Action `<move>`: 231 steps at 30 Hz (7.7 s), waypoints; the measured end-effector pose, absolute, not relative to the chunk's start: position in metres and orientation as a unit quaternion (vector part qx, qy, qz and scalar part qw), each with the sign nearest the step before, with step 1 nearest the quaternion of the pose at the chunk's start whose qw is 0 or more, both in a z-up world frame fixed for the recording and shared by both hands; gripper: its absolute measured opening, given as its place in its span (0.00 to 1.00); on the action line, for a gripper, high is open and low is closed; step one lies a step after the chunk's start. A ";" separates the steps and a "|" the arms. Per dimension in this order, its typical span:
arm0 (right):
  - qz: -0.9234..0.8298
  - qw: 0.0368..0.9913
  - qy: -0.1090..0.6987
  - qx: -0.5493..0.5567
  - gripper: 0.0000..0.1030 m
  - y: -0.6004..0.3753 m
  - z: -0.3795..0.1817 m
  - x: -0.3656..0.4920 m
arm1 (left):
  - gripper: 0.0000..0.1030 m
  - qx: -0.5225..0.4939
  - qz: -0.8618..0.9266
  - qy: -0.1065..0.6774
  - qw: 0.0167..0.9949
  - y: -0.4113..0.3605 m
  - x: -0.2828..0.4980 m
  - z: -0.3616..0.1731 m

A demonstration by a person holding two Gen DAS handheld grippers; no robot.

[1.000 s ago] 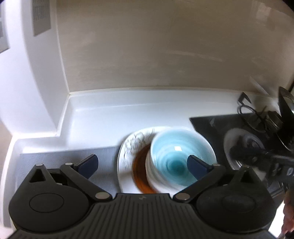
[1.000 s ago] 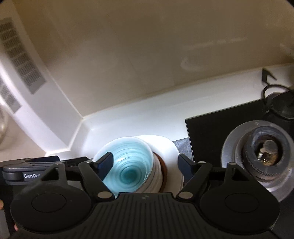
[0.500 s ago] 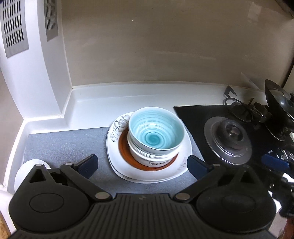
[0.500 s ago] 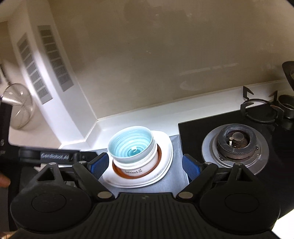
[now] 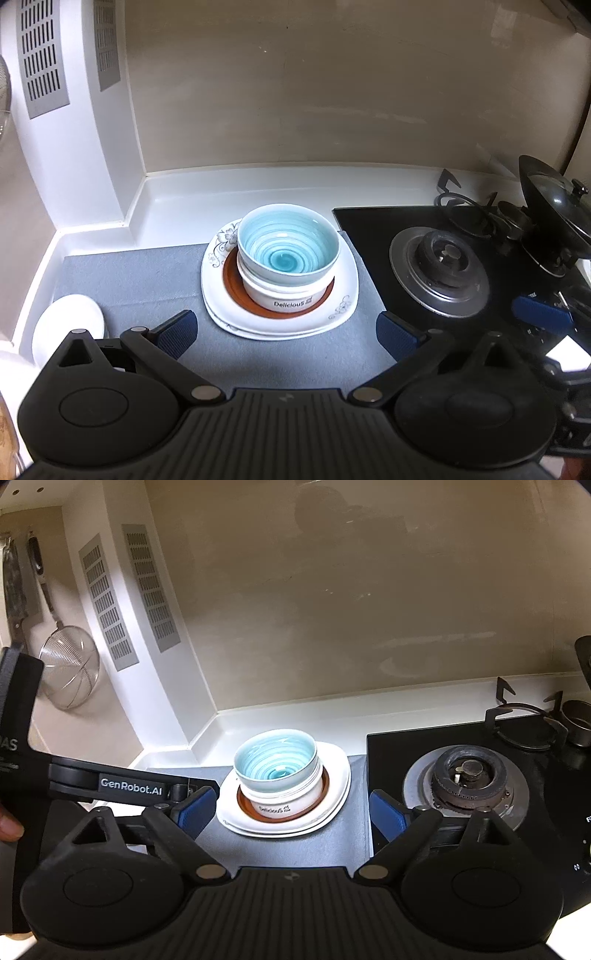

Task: Organize plates and bowls
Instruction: 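Move both open grippers to the white blue-rimmed bowl, then close both grippers on the white blue-rimmed bowl rim, then lift the white bowl with both grippers over the teal bowl, then lower the white bowl into the teal bowl and open both grippers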

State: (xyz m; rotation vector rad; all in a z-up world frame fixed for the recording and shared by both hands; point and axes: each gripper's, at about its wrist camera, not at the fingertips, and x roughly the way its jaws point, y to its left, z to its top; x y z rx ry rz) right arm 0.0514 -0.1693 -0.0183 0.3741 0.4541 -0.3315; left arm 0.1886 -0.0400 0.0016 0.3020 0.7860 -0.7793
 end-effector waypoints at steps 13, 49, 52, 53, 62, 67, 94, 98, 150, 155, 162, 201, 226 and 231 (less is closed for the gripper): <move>-0.085 0.950 0.252 0.161 0.90 -0.137 -0.017 0.088 | 1.00 0.100 -0.274 0.389 0.874 0.042 0.190 0.002; -0.017 0.909 0.397 0.131 0.90 -0.043 -0.064 0.334 | 1.00 -0.010 -0.066 0.505 0.861 0.172 0.380 -0.081; -0.010 0.906 0.404 0.124 0.89 -0.037 -0.068 0.346 | 1.00 -0.008 -0.066 0.513 0.856 0.173 0.386 -0.089; -0.008 0.906 0.405 0.121 0.89 -0.035 -0.069 0.350 | 1.00 -0.007 -0.065 0.516 0.854 0.172 0.389 -0.091; -0.004 0.896 0.430 0.111 0.87 -0.027 -0.087 0.380 | 1.00 -0.007 -0.058 0.534 0.843 0.169 0.402 -0.108; -0.008 0.889 0.442 0.116 0.87 -0.028 -0.097 0.387 | 1.00 -0.004 -0.054 0.539 0.841 0.166 0.407 -0.115; -0.001 0.870 0.479 0.120 0.87 -0.028 -0.133 0.413 | 1.00 0.002 -0.038 0.562 0.826 0.158 0.428 -0.136; 0.000 0.867 0.483 0.118 0.86 -0.027 -0.138 0.417 | 1.00 0.002 -0.036 0.566 0.824 0.157 0.432 -0.140; 0.060 0.865 0.469 0.166 0.07 -0.027 -0.108 0.350 | 0.09 0.047 -0.167 0.514 0.840 0.132 0.356 -0.083; 0.033 0.878 0.445 0.171 0.07 -0.049 -0.090 0.333 | 0.09 0.055 -0.204 0.492 0.845 0.107 0.349 -0.064; -0.016 0.897 0.406 0.176 0.07 -0.087 -0.063 0.305 | 0.09 0.063 -0.256 0.462 0.847 0.064 0.336 -0.039; -0.205 0.879 0.364 0.230 0.08 -0.245 -0.060 0.258 | 0.09 0.125 -0.383 0.438 0.804 -0.133 0.354 -0.041; -0.208 0.872 0.379 0.228 0.09 -0.249 -0.076 0.266 | 0.09 0.168 -0.386 0.435 0.796 -0.140 0.353 -0.054; -0.209 0.877 0.379 0.209 0.10 -0.244 -0.076 0.267 | 0.09 0.171 -0.388 0.441 0.791 -0.141 0.356 -0.056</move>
